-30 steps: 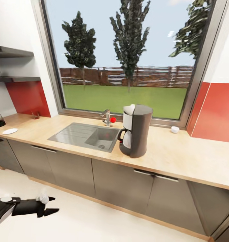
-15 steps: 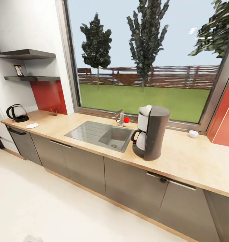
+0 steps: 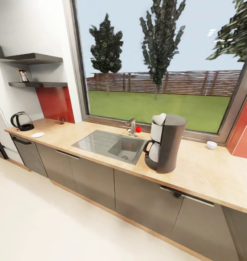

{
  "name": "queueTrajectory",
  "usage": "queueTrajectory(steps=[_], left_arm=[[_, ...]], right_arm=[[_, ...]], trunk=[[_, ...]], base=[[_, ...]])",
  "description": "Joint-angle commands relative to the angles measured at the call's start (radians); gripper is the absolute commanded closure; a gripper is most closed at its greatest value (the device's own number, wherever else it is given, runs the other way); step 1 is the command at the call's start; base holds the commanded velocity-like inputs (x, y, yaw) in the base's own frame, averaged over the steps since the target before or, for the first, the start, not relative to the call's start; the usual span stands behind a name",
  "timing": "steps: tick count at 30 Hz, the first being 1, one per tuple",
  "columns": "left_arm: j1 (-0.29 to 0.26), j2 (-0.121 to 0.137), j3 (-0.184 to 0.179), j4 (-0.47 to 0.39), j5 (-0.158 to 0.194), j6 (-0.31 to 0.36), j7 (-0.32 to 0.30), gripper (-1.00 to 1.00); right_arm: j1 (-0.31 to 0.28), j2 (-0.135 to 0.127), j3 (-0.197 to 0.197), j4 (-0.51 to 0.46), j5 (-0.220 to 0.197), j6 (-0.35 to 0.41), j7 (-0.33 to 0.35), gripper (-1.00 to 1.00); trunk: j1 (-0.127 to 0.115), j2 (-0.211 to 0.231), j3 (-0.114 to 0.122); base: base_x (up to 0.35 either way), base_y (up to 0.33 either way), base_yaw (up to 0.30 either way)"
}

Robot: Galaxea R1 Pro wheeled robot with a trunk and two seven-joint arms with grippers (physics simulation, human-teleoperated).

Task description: Set up a coffee station on the kitchen countertop: keep the coffee maker on the countertop, move the bottle of coffee from the kitchen shelf to the counter next to the coffee maker, place a paper coffee filter on top of the coffee maker, put the saucer next to the coffee maker with the coffee cup on the saucer, and place the electric kettle next to the coffee maker.

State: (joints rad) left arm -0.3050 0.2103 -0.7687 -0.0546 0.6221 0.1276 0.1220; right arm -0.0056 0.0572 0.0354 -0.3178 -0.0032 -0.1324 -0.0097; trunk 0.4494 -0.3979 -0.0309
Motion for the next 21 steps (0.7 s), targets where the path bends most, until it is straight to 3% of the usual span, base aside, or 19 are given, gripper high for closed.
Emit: queueTrajectory(steps=[1, 8, 17, 21], left_arm=[[0.000, 0.000, -0.009, -0.004, 0.009, 0.011, 0.010, -1.00], [0.006, -0.004, -0.011, -0.004, 0.009, 0.017, 0.013, -1.00], [0.013, -0.041, -0.014, -0.004, 0.007, 0.020, 0.011, -1.00], [0.013, -0.043, -0.014, -0.004, 0.006, 0.016, 0.004, -1.00]], right_arm=[[-0.001, 0.000, 0.003, 0.000, -0.001, -0.003, -0.001, -1.00], [-0.001, 0.000, 0.003, 0.000, -0.002, -0.003, -0.001, -1.00], [-0.001, 0.000, 0.004, 0.000, -0.001, -0.003, -0.002, -1.00], [-0.001, 0.000, 0.004, 0.000, -0.002, -0.003, -0.003, -1.00]], trunk=[[0.001, -0.002, -0.002], [0.001, -0.002, -0.002], [0.001, -0.002, -0.002], [0.001, -0.002, -0.001]], base=[[0.000, 0.000, 0.000], [0.000, 0.000, 0.000], [0.000, 0.000, 0.000], [0.000, 0.000, 0.000]])
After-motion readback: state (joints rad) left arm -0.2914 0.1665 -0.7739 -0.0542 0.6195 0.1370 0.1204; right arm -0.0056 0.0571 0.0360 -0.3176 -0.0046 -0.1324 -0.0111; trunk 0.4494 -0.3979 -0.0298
